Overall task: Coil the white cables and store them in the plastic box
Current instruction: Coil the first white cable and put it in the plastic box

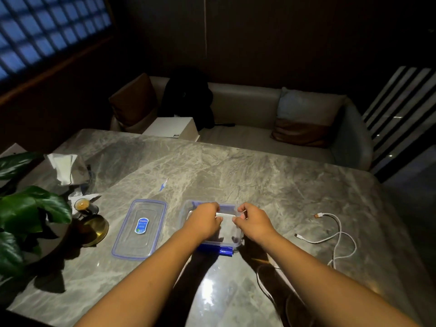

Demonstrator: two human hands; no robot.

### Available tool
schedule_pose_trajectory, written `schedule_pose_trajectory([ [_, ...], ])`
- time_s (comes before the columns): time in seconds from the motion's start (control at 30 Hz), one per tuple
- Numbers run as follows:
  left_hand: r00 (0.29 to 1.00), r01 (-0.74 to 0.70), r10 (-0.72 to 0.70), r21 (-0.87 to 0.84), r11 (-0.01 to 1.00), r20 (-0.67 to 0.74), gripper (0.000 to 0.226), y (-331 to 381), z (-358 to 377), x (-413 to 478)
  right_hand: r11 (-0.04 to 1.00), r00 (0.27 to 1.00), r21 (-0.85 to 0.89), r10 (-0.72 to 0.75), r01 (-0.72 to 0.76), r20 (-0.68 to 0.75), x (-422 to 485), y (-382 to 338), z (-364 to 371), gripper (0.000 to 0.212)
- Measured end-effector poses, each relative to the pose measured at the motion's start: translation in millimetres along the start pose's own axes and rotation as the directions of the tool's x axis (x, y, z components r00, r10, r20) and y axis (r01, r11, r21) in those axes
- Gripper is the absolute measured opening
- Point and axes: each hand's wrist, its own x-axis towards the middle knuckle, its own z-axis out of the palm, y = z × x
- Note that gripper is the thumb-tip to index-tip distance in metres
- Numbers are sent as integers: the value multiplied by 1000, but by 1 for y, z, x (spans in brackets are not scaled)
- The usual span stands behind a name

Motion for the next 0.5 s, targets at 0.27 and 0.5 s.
schedule_pose_trajectory([
  [0.27,992,-124,119,160,979,44,42,23,1,-17,971,997,-236,-61,50,-41,-32,12,-31,52],
  [0.5,983,-168,146,234,958,108,50,29,9,-21,936,999,-347,-50,51,12,-42,26,-42,55],
])
